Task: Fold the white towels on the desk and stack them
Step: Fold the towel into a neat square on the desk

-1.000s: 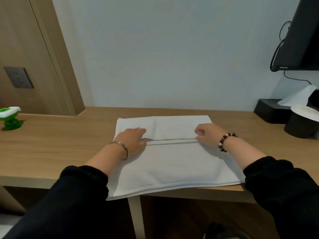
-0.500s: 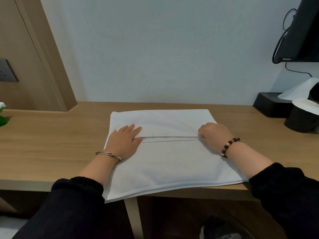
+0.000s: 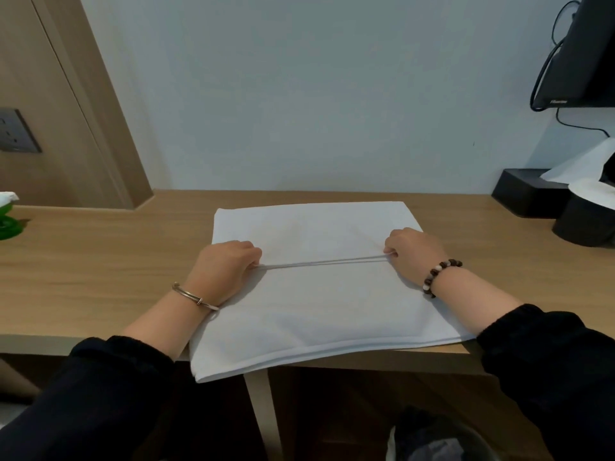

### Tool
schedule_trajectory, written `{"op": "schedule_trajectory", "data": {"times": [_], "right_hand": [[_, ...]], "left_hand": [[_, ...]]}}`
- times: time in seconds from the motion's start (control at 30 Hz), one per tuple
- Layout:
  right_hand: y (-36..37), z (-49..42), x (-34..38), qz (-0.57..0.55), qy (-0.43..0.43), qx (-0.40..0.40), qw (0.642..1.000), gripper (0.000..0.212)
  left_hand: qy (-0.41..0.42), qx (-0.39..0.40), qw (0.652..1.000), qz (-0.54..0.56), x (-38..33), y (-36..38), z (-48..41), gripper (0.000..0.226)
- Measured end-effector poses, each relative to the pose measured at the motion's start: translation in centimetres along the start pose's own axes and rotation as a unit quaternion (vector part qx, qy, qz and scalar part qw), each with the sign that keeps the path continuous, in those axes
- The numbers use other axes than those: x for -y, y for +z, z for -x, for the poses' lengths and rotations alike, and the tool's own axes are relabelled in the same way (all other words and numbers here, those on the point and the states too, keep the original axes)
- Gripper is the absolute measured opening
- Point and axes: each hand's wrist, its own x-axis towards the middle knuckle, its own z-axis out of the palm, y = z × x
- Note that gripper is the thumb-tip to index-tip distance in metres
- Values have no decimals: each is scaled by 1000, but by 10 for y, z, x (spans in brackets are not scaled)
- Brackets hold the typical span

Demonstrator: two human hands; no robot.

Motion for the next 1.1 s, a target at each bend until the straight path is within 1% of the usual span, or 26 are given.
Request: {"op": "schedule_trajectory", "data": {"times": [0.07, 0.17, 0.27, 0.3, 0.37, 0.43, 0.5, 0.53, 0.6, 0.67, 0.73, 0.83, 0.9, 0.97, 1.03, 1.1], "right_hand": [[-1, 0, -3, -45, 24, 8, 999, 24], [-4, 2, -3, -37, 7, 6, 999, 23], [-8, 11, -2, -47, -53, -87, 994, 17], [-8, 14, -2, -50, -63, -104, 991, 16], [-7, 18, -2, -36, -62, -88, 994, 13], [-3, 17, -2, -30, -41, -64, 997, 15], [-2, 16, -3, -37, -23, -67, 997, 16], [-3, 17, -2, -45, -15, -71, 996, 16], [-4, 18, -2, -59, -10, -68, 996, 17], [-7, 17, -2, -72, -12, -58, 996, 20], [-11, 15, -3, -74, -17, -43, 996, 22], [-13, 15, -2, -77, -15, -33, 996, 23], [-15, 16, -3, -79, -21, -25, 996, 21], [-18, 16, -10, -82, -22, -4, 996, 20], [-20, 16, -22, -96, 20, 3, 995, 19], [-20, 19, -33, -149, 100, -13, 984, 14]], "left_hand": [[-39, 1, 999, 15, 0, 5, 3, 22], [-89, 16, 995, 33, 0, 11, 4, 10], [-102, 19, 994, 47, -1, 11, 4, 4], [-104, 21, 993, 48, -1, 12, 3, 4], [-113, 28, 992, 46, -1, 12, 2, 5], [-119, 35, 991, 42, -1, 12, 1, 5], [-123, 44, 991, 31, -4, 10, -1, 7], [-122, 54, 991, 14, -8, 9, -4, 10], [-109, 74, 990, -55, -19, 7, -11, 15], [-76, 71, 989, -101, -35, 6, -22, 18], [-37, 57, 994, -91, -49, 8, -33, 25], [14, 90, 993, -76, -65, 17, -48, 28], [8, 108, 991, -81, -65, 23, -52, 27], [-5, 108, 991, -76, -60, 26, -53, 27], [-11, 113, 991, -70, -55, 30, -51, 27], [-22, 126, 990, -67, -55, 33, -51, 29]]}}
